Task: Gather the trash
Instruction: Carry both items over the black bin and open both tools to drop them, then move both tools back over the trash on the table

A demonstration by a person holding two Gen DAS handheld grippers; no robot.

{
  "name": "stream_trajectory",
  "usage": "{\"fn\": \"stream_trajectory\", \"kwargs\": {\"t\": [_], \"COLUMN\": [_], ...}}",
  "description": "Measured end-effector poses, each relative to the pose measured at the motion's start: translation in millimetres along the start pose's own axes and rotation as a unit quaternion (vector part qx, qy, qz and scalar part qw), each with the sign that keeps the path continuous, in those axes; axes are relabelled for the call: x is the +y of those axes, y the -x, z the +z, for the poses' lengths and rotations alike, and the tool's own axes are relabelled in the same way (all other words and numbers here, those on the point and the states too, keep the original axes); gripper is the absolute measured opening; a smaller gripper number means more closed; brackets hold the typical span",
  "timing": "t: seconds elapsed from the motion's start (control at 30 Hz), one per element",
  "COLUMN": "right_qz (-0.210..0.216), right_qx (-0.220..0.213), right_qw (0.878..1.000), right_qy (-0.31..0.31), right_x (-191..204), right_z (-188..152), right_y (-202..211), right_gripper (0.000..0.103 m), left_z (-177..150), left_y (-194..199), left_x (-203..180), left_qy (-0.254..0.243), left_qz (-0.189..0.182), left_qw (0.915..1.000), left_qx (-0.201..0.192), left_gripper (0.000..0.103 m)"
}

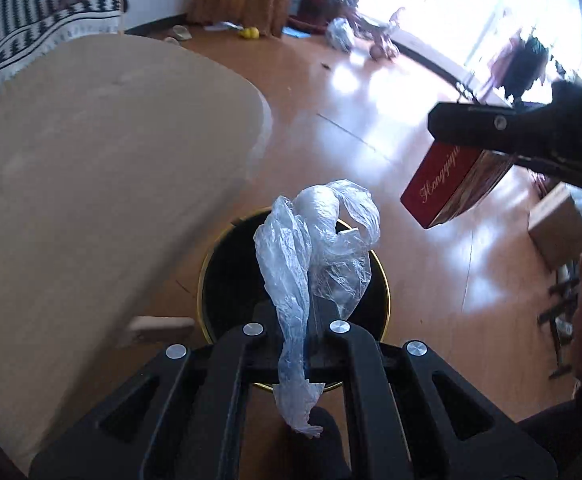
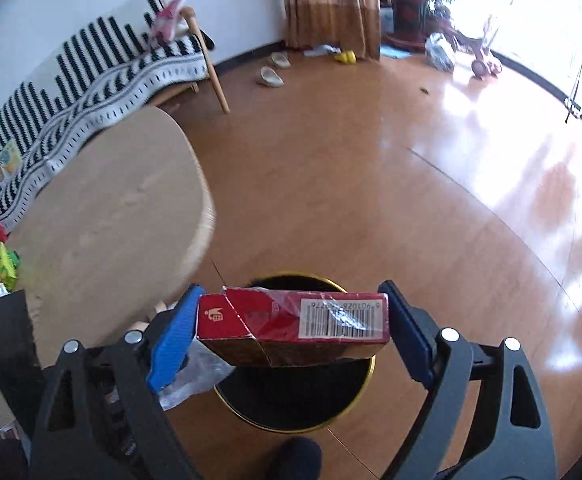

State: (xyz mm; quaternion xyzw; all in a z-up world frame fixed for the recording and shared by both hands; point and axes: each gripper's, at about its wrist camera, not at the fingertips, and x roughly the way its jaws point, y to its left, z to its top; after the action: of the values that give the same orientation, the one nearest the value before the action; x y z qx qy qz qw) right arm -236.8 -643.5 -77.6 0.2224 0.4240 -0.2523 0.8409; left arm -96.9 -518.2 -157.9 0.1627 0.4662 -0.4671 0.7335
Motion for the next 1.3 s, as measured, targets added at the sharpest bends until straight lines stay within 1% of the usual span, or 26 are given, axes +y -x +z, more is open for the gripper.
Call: {"fn": "stream_trajectory", "kwargs": {"t": [0.07, 0.2, 0.33, 0.4, 0.43, 0.47, 0.53, 0.6, 0.73, 0.8, 0.87, 0.9, 0.93, 1.0, 1.03, 1.1, 1.2, 1.27, 1.3], "right_qz": [0.0, 0.003, 0.008, 0.011, 0.012, 0.013, 0.016, 0.017, 0.02, 0.021, 0.019, 0.016, 0.014, 0.008, 0.005, 0.011, 0.027, 0.049, 0.066], "right_qx": [0.006, 0.01, 0.013, 0.013, 0.014, 0.015, 0.016, 0.018, 0.033, 0.042, 0.05, 0.053, 0.052, 0.05, 0.049, 0.047, 0.032, 0.021, 0.016], "right_qw": [1.0, 1.0, 1.0, 1.0, 1.0, 1.0, 1.0, 1.0, 0.999, 0.999, 0.999, 0.998, 0.999, 0.999, 0.999, 0.999, 0.999, 0.997, 0.996], "right_qy": [0.002, 0.006, 0.006, 0.004, 0.001, 0.0, -0.002, -0.002, 0.0, 0.002, 0.006, 0.008, 0.01, 0.017, 0.021, 0.023, 0.034, 0.052, 0.064], "right_x": [-1, 3, 9, 10, 10, 10, 11, 13, 18, 23, 29, 34, 38, 48, 53, 62, 89, 120, 141], "right_z": [-1, 0, 6, 8, 8, 9, 10, 10, 12, 12, 13, 13, 13, 15, 15, 16, 19, 21, 22], "right_y": [-5, -12, -17, -18, -18, -19, -19, -21, -25, -30, -33, -34, -35, -33, -32, -30, -23, -17, -13], "right_gripper": [0.085, 0.085, 0.085, 0.085, 0.085, 0.085, 0.085, 0.085, 0.085, 0.086, 0.086, 0.088, 0.089, 0.095, 0.096, 0.096, 0.096, 0.096, 0.096], "left_z": [-2, 3, 4, 1, 1, 1, 0, -1, -3, -4, -6, -6, -7, -10, -12, -17, -25, -32, -37], "left_y": [-5, -20, -18, -14, -11, -7, 3, 14, 38, 48, 62, 68, 76, 89, 99, 114, 139, 159, 169], "left_x": [1, 12, 10, 4, 5, 7, 8, 7, 12, 15, 21, 24, 30, 41, 50, 64, 90, 110, 120], "left_qy": [-0.007, -0.005, -0.016, -0.023, -0.022, -0.02, -0.02, -0.028, -0.028, -0.021, -0.012, -0.008, -0.001, 0.011, 0.02, 0.038, 0.073, 0.098, 0.109], "left_qz": [-0.003, -0.006, -0.007, -0.002, -0.002, 0.001, -0.005, -0.002, -0.006, -0.007, -0.006, -0.003, 0.002, 0.011, 0.014, 0.026, 0.044, 0.064, 0.074], "left_qw": [1.0, 0.9998, 0.9997, 0.9996, 0.9997, 0.9998, 0.9998, 0.9996, 0.9994, 0.9995, 0.9994, 0.9994, 0.9992, 0.9986, 0.9981, 0.997, 0.9937, 0.9896, 0.9873], "left_qx": [0.006, 0.018, 0.017, 0.016, 0.012, 0.007, -0.003, -0.009, -0.019, -0.024, -0.03, -0.034, -0.041, -0.051, -0.056, -0.063, -0.073, -0.084, -0.089], "left_gripper": [0.003, 0.003, 0.006, 0.021, 0.044, 0.064, 0.065, 0.068, 0.073, 0.075, 0.081, 0.082, 0.084, 0.089, 0.091, 0.091, 0.092, 0.092, 0.092]}}
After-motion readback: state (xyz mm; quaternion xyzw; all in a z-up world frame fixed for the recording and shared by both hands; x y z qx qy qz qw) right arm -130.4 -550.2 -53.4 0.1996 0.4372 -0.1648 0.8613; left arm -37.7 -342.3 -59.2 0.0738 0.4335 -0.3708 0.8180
